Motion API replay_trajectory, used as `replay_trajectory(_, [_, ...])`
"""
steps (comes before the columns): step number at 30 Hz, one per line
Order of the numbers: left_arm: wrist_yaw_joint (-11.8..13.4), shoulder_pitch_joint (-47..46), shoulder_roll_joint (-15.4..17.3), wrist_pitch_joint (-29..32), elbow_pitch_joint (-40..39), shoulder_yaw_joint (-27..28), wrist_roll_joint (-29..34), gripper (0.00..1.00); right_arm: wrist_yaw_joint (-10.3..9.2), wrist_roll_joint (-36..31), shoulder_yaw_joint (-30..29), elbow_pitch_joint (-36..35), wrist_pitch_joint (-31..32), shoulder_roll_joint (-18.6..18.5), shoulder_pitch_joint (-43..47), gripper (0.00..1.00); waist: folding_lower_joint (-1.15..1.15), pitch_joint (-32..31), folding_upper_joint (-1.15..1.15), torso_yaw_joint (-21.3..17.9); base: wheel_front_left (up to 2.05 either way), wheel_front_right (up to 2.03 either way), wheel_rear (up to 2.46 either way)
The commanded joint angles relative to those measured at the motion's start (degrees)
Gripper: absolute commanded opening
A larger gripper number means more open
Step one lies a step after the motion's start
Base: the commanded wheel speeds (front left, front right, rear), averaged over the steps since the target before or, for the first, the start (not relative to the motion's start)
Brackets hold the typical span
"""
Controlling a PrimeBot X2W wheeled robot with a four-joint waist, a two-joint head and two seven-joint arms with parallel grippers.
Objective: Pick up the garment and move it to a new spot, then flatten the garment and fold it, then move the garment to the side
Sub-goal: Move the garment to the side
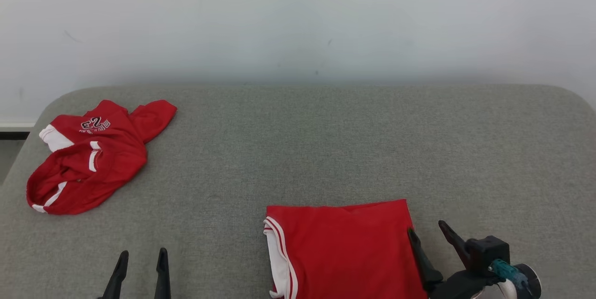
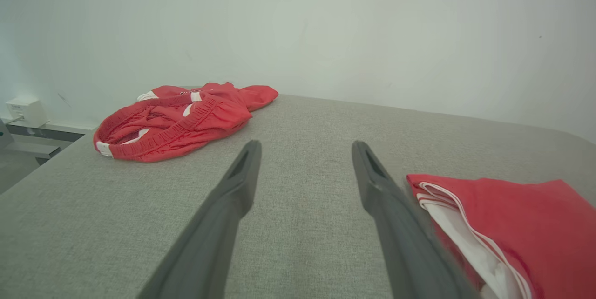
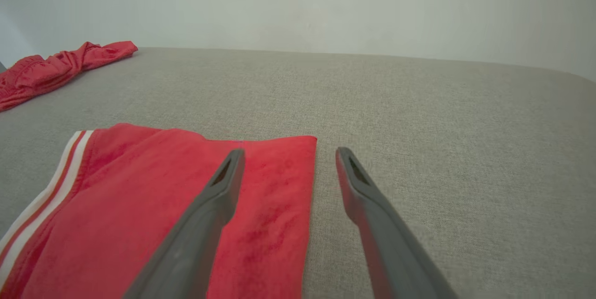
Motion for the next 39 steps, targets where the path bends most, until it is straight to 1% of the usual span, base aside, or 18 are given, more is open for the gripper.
replay_trajectory(1, [0.1, -0.6, 0.0, 0.0, 0.2, 0.0, -0.2, 1.00, -0.15, 0.3, 0.1, 0.5, 0.2, 0.3, -0.4, 1.00, -0.01, 0.5, 0.00, 0.8, 0.00, 0.00, 0.00])
replay_trajectory(4, [0.2, -0.8, 0.0, 0.0, 0.6, -0.2, -0.4, 1.00, -0.15, 0.3, -0.1, 4.7, 1.6, 0.7, -2.1, 1.00, -0.01, 0.9, 0.00, 1.6, 0.00, 0.00, 0.00])
replay_trajectory(10, [0.6, -1.4, 0.0, 0.0, 0.9, -0.6, -1.1, 1.00, -0.15, 0.8, 0.0, 12.5, 1.4, 0.6, -5.2, 1.00, -0.01, 2.2, 0.00, 2.6, 0.00, 0.00, 0.00])
replay_trajectory(16, [1.0, -1.9, 0.0, 0.0, 1.2, -1.2, -1.6, 1.00, -0.15, 1.7, 1.0, 19.5, 0.9, 1.7, -7.0, 1.00, -0.01, 2.7, 0.00, 2.9, 0.00, 0.00, 0.00])
replay_trajectory(18, [1.2, -2.1, 0.0, 0.0, 1.3, -1.3, -1.9, 1.00, -0.15, 2.2, 1.5, 22.3, 2.0, 1.9, -7.5, 1.00, -0.01, 2.8, 0.00, 2.8, 0.00, 0.00, 0.00])
replay_trajectory(19, [1.2, -2.1, 0.0, 0.0, 1.4, -1.3, -1.9, 1.00, -0.15, 2.7, 2.0, 23.3, 1.9, 2.2, -7.8, 0.50, -0.01, 2.9, 0.00, 2.8, 0.00, 0.00, 0.00])
replay_trajectory(20, [1.2, -2.2, 0.0, 0.0, 1.5, -1.3, -1.9, 1.00, -0.15, 3.4, 2.3, 24.0, 1.5, 2.6, -8.2, 0.21, -0.01, 2.9, 0.00, 2.8, 0.00, 0.00, 0.00])
replay_trajectory(21, [1.2, -2.3, 0.0, 0.0, 1.5, -1.3, -2.0, 1.00, -0.15, 4.0, 2.6, 24.8, 1.2, 2.9, -8.5, 0.00, -0.01, 3.0, 0.00, 2.7, 0.00, 0.00, 0.00])
replay_trajectory(24, [1.0, -2.8, 0.0, 0.0, 1.7, -1.0, -2.1, 1.00, -0.15, 5.2, 3.6, 26.4, 0.1, 2.9, -10.4, 0.00, -0.01, 3.4, 0.00, 2.5, 0.00, 0.00, 0.00])
replay_trajectory(29, [0.9, -3.3, 0.0, 0.0, 1.9, -1.0, -2.8, 1.00, -0.16, 7.1, 4.7, 27.4, -1.3, 1.3, -15.2, 0.00, -0.01, 4.7, 0.00, 1.7, 0.00, 0.00, 0.00])
replay_trajectory(35, [0.7, -5.8, 0.0, 0.0, 1.6, -2.4, -3.1, 1.00, -0.16, 9.0, 5.2, 26.8, -1.1, -3.8, -22.2, 0.00, -0.01, 9.2, 0.00, 0.8, 0.00, 0.00, 0.00])
replay_trajectory(39, [1.1, -8.3, 0.0, 0.0, 0.1, -3.0, -3.4, 1.00, -0.16, 9.3, 5.2, 25.7, -0.1, -8.6, -28.4, 0.00, -0.01, 14.4, 0.00, -1.1, 0.00, 0.00, 0.00])
